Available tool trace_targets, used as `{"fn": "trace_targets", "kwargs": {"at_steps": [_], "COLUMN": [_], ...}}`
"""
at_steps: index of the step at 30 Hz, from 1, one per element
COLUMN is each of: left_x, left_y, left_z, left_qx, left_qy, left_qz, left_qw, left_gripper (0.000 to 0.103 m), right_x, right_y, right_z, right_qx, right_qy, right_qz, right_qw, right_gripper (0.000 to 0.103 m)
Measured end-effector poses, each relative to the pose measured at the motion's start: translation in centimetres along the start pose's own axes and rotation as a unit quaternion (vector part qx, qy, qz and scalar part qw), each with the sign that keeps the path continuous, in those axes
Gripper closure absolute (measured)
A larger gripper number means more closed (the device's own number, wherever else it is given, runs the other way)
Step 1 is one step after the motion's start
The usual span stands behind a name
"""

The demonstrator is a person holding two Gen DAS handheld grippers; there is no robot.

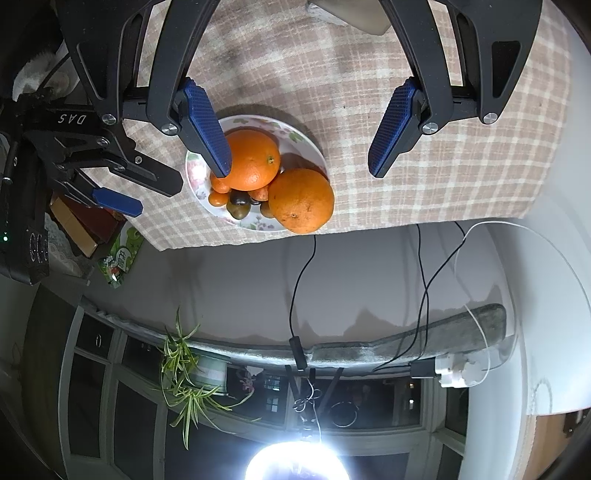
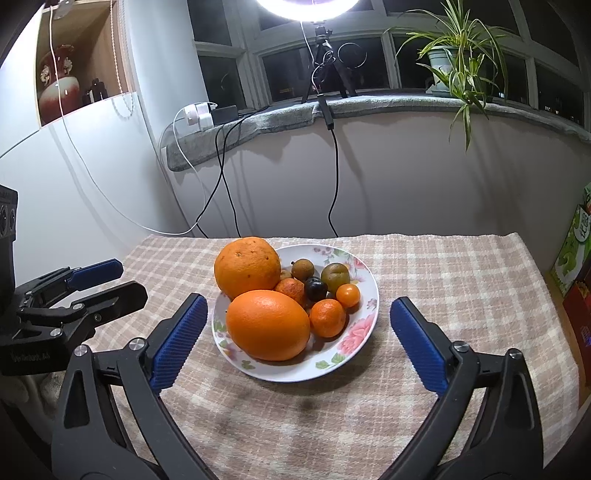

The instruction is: Organize fruits

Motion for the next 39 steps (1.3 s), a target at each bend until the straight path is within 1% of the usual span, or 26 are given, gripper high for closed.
{"fn": "trace_targets", "kwargs": {"at_steps": [21, 39], "left_x": [0.2, 0.4], "left_y": [0.1, 0.3], "left_z": [-0.1, 0.2], "left_qx": [-0.002, -0.005], "left_qy": [0.002, 0.008], "left_qz": [0.0, 0.003], "left_qw": [1.0, 1.0], "left_gripper": [0.026, 0.026], "right_x": [-0.3, -0.4], "right_y": [0.1, 1.0], "right_z": [0.2, 0.7], "right_qx": [-0.007, -0.02], "right_qy": [-0.002, -0.002], "right_qz": [0.003, 0.015], "right_qw": [1.0, 1.0], "right_gripper": [0.001, 0.001]}}
Point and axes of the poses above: each gripper's, at about its wrist camera, not at the fingertips, and z roughly the way its jaws point, x to its right, y to its underside, the point moved 9 cm from there along z, roughly the way its jaws point, and after that the axes turned 10 degrees about y, right-handed, at the moved point
